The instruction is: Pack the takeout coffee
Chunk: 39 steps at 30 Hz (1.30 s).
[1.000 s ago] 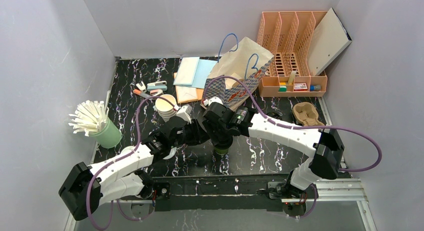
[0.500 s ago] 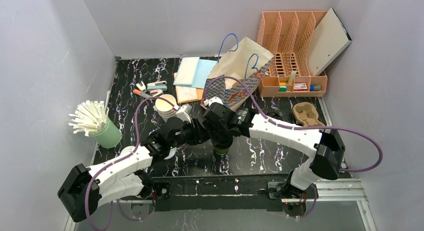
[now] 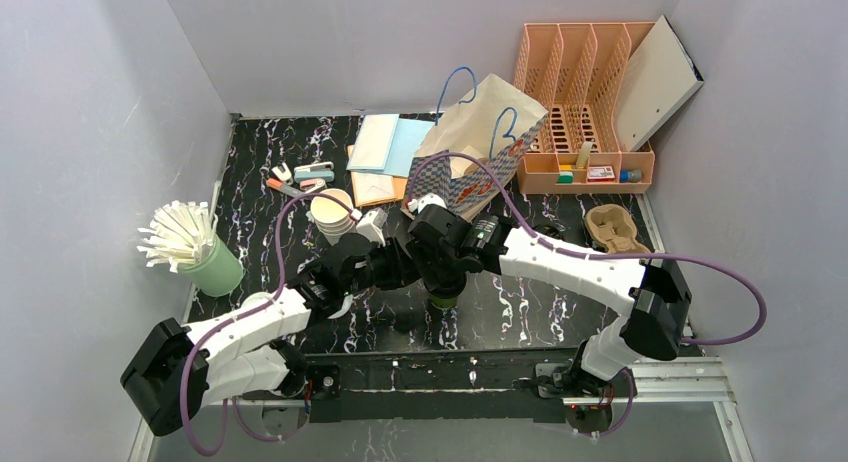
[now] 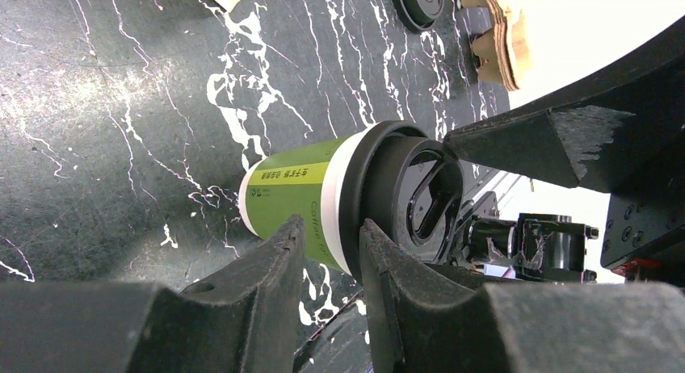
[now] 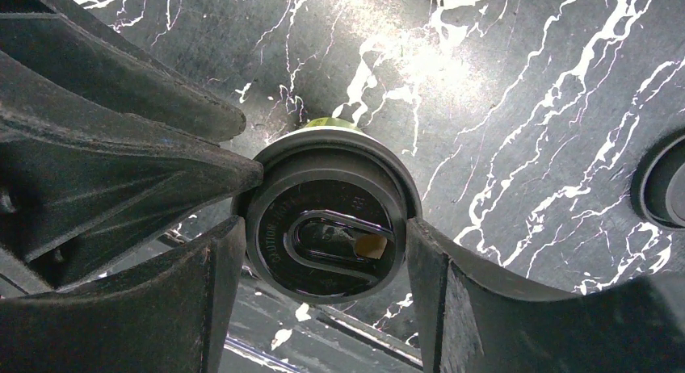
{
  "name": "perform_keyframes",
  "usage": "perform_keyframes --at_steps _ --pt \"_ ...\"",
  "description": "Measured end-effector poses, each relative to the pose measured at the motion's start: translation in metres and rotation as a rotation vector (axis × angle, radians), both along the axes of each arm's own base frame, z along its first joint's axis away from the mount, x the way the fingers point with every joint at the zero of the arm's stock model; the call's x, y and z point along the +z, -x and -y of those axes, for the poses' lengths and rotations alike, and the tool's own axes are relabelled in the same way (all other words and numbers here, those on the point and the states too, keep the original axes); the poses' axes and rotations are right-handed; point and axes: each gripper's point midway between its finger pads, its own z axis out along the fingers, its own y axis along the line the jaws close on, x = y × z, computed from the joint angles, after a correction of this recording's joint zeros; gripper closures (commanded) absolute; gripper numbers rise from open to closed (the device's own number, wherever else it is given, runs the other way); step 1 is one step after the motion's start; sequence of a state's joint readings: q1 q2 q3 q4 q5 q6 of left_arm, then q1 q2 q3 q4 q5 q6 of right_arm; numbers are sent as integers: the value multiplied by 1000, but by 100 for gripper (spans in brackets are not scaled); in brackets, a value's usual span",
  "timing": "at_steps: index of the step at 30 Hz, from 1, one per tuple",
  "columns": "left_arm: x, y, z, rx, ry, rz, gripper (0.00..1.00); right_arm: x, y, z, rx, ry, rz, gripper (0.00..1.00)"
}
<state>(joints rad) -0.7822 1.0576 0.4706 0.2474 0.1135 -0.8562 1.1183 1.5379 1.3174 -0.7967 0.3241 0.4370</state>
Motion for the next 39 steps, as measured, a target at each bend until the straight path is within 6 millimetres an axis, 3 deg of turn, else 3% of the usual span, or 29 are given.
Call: perform_keyframes --at_steps 12,39 --pt "2 -1 4 -10 13 7 80 -1 -1 0 24 19 -23 48" --pt "-1 -3 8 -33 14 30 83 -4 -5 2 90 53 -84 51"
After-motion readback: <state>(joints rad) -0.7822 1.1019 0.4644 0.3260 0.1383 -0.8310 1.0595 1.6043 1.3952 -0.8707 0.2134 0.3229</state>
